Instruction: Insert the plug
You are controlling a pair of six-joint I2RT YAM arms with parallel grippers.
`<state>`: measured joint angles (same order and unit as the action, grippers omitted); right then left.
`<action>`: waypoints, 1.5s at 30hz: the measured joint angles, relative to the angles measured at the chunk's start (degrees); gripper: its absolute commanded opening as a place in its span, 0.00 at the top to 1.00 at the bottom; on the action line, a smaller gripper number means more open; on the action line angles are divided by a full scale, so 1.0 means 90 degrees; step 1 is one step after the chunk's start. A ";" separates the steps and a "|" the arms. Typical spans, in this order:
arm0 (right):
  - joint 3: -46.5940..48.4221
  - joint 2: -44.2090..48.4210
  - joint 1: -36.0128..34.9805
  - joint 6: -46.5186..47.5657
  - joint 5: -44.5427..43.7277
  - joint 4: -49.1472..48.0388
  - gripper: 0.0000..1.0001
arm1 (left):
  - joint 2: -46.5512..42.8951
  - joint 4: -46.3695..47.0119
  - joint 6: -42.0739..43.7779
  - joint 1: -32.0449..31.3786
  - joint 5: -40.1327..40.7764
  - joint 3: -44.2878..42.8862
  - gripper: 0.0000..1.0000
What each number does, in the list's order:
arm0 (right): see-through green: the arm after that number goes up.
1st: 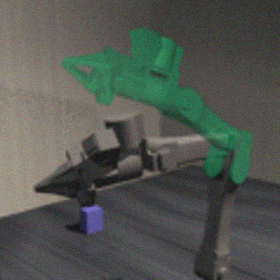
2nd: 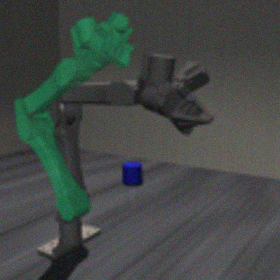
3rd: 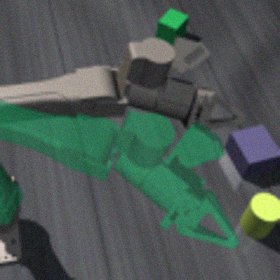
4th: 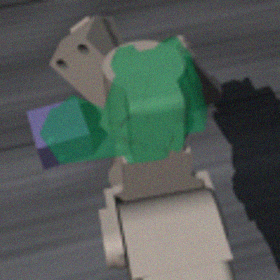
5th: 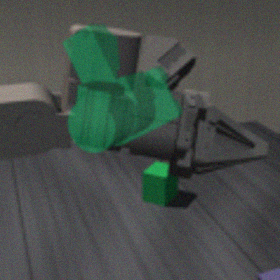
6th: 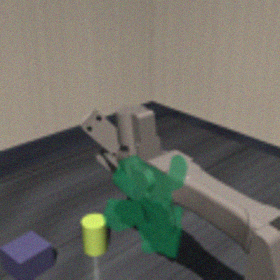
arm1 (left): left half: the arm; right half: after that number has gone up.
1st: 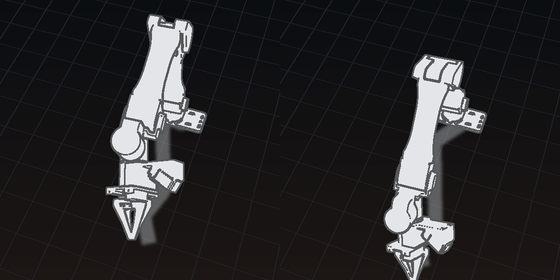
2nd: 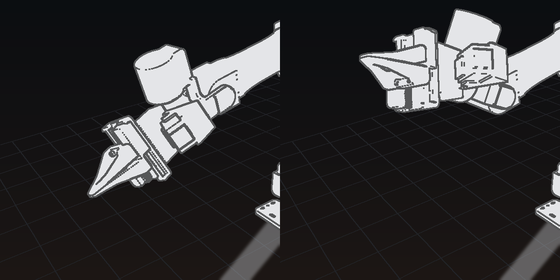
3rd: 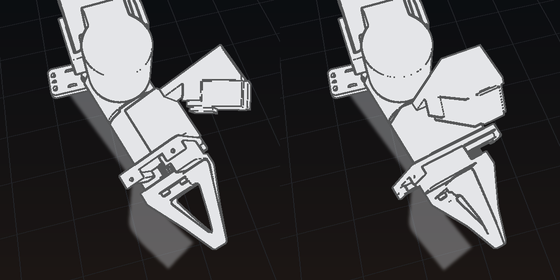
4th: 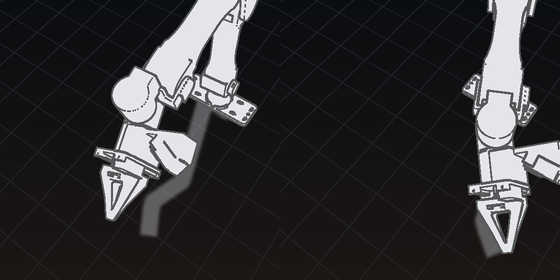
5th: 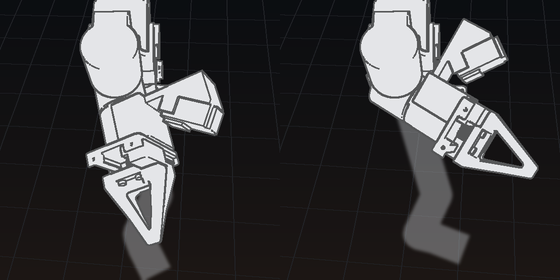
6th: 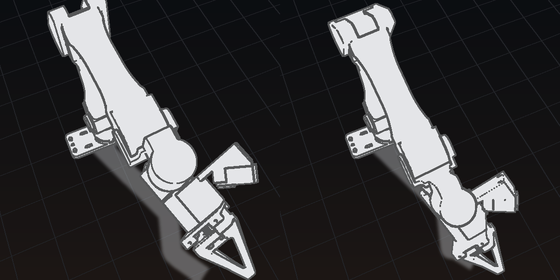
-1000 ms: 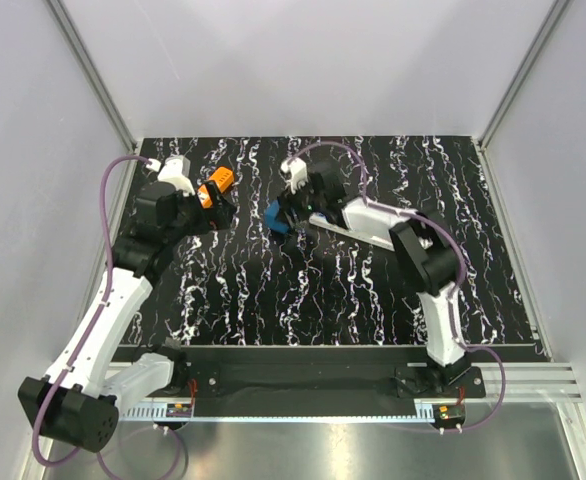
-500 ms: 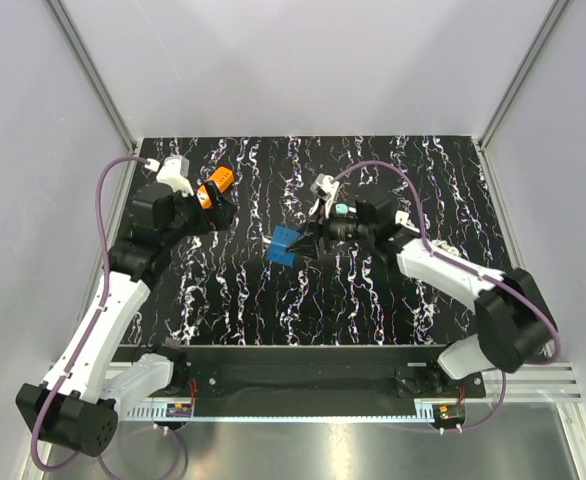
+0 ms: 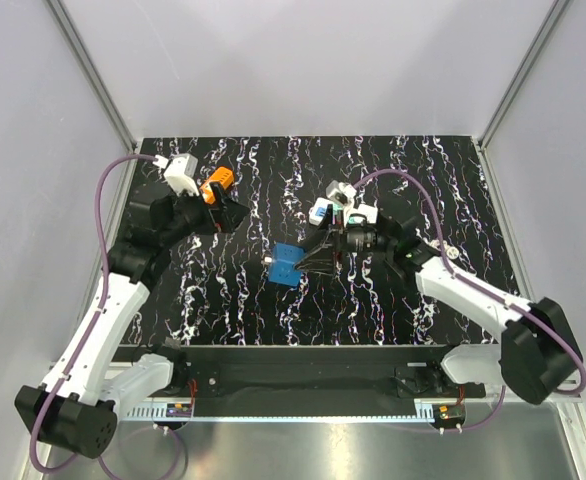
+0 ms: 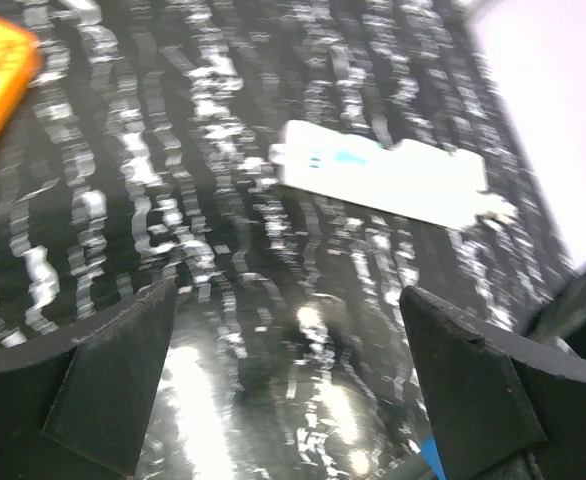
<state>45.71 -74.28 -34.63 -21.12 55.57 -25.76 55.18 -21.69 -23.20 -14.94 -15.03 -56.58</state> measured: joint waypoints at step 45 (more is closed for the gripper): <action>0.0032 0.0175 0.0187 -0.3218 -0.3235 -0.3735 1.00 | 0.0741 0.6958 -0.3310 -0.1059 -0.3235 0.1540 0.01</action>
<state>46.00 -72.71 -32.95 -50.09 26.46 -59.37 61.84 40.93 -52.99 -24.47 -44.14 -42.72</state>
